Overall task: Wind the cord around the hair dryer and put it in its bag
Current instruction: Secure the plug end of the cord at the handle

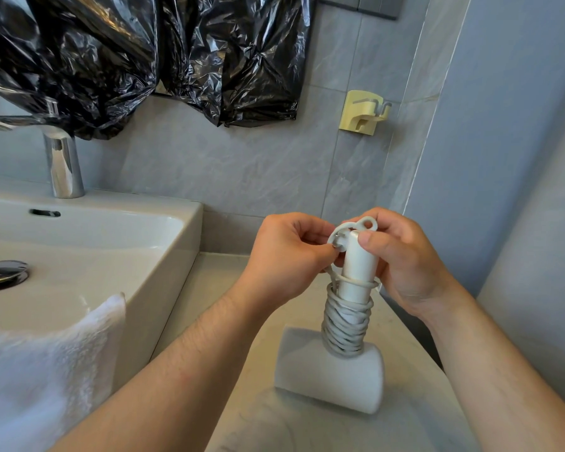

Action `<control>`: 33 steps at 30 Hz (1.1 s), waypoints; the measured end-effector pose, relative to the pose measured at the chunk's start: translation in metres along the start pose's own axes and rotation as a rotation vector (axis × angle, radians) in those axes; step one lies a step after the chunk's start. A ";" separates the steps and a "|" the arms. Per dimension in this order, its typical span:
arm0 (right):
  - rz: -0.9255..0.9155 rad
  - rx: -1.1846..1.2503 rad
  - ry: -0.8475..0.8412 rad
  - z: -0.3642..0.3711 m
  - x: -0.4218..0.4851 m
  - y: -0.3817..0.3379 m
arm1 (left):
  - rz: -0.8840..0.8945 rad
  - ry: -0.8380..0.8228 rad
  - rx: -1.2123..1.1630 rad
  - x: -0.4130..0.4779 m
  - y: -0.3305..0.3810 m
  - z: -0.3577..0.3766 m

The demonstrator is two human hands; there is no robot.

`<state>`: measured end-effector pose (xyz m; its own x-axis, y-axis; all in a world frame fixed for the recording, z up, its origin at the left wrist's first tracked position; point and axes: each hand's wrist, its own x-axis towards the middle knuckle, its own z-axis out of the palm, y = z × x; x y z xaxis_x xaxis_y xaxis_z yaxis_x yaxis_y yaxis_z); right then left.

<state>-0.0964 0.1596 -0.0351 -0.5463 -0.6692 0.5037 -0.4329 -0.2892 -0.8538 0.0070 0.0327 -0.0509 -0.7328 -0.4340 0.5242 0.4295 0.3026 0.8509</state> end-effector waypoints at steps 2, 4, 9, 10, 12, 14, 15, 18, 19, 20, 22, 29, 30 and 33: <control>-0.003 -0.012 0.022 0.000 0.000 0.000 | 0.015 -0.028 0.003 0.000 0.002 -0.004; -0.007 -0.037 0.021 0.001 -0.002 -0.002 | 0.021 -0.062 -0.004 0.001 0.003 -0.009; -0.035 -0.183 0.024 0.004 -0.005 -0.010 | 0.026 -0.056 -0.006 0.000 0.005 -0.010; -0.049 -0.233 0.029 0.004 -0.006 -0.012 | 0.026 -0.061 -0.004 0.000 0.005 -0.010; -0.077 -0.314 0.042 0.006 -0.007 -0.016 | 0.029 -0.074 -0.005 0.001 0.007 -0.011; -0.093 -0.337 0.051 0.010 -0.008 -0.018 | 0.027 -0.085 -0.029 0.001 0.007 -0.013; -0.097 -0.337 0.056 0.012 -0.009 -0.019 | 0.023 -0.086 -0.042 0.001 0.007 -0.013; -0.121 -0.340 0.089 0.017 -0.009 -0.018 | 0.012 -0.081 -0.081 0.000 0.006 -0.012; -0.129 -0.341 0.108 0.017 -0.008 -0.017 | 0.019 -0.077 -0.091 0.000 0.006 -0.011; -0.136 -0.346 0.127 0.018 -0.007 -0.015 | 0.035 -0.074 -0.093 0.000 0.005 -0.010; -0.138 -0.372 0.154 0.018 -0.006 -0.013 | 0.072 -0.064 -0.064 0.000 0.005 -0.008; -0.123 -0.347 0.226 0.021 -0.004 -0.010 | 0.084 -0.063 -0.014 -0.002 0.010 -0.007; -0.115 -0.340 0.218 0.022 -0.005 -0.009 | 0.079 -0.069 -0.011 -0.001 0.010 -0.009; -0.104 -0.349 0.206 0.023 -0.005 -0.009 | 0.067 -0.076 -0.001 -0.001 0.011 -0.011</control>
<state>-0.0733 0.1496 -0.0334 -0.6039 -0.4872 0.6309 -0.6910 -0.0745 -0.7190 0.0189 0.0269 -0.0418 -0.7401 -0.3475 0.5758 0.4795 0.3277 0.8141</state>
